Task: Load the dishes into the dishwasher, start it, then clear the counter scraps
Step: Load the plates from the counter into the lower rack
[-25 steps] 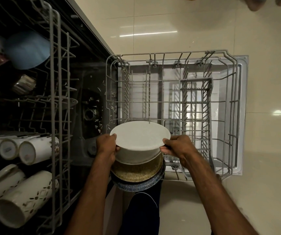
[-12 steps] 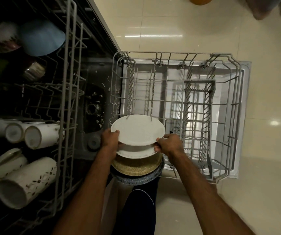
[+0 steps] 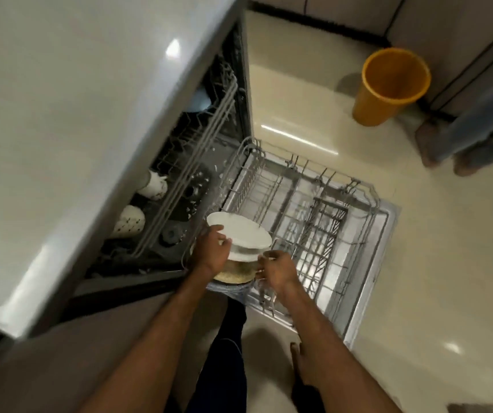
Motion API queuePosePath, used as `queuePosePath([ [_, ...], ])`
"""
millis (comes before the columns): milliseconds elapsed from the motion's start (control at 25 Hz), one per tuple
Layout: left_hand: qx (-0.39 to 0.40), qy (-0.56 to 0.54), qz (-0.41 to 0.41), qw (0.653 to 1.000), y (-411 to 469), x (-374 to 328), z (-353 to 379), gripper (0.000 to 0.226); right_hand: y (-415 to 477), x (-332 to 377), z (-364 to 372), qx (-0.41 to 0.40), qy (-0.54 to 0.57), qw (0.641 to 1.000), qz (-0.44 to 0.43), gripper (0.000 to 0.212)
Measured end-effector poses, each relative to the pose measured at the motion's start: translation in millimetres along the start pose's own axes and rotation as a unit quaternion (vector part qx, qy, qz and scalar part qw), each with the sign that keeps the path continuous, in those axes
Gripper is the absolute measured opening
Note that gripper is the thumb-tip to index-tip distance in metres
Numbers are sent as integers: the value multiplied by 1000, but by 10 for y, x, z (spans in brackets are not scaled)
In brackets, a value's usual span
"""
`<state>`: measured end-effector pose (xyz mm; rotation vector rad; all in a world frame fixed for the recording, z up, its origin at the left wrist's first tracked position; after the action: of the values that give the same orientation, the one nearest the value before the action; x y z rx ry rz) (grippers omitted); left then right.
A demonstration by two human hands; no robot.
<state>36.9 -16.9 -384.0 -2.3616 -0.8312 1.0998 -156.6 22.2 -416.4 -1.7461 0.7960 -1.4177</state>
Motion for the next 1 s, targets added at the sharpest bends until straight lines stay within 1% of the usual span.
queuePosePath([
  [80, -16, -6, 17, 1000, -579, -195, -219, 32, -491, 301, -56, 18, -23, 999, -43, 7],
  [120, -21, -17, 17, 1000, -872, -251, -342, 31, -757, 436, -68, 29, -24, 998, -59, 5],
  [200, -56, -30, 18, 998, -1533, -344, -783, 27, -1451, 746, -43, 57, -28, 994, -94, 10],
  [280, -99, -35, 16, 994, -2143, -377, -1285, 23, -2111, 962, 84, 92, -60, 985, -132, 13],
  [360, -146, -74, 15, 986, -2674, -334, -1847, 19, -2699, 1141, 363, 139, -104, 969, -174, 14],
  [480, -253, -111, -1, 961, -3455, 61, -2858, 18, -3519, 1287, 1206, 226, -167, 933, -225, 14],
  [600, -353, -153, -19, 923, -4216, 714, -3739, 15, -4287, 1240, 2199, 300, -215, 892, -259, 13],
  [720, -421, -221, -22, 880, -4971, 1538, -4276, 14, -4998, 933, 3101, 364, -251, 852, -280, 13],
  [840, -480, -260, -57, 836, -5722, 2537, -4549, 14, -5649, 375, 3912, 415, -296, 813, -282, 13],
  [1000, -521, -269, -116, 801, -6606, 3765, -4823, 15, -6346, -577, 4867, 472, -344, 768, -263, 14],
])
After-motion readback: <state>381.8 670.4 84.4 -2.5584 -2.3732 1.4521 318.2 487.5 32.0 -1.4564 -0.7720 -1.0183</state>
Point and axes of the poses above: each hand's wrist, its own y-axis towards the middle knuckle, its own z-axis out of the palm, x = y × z, the point moved 10 cm from there along y, towards the middle knuckle, and after that the axes turned 3 degrees about y, right-handed, at the moved point
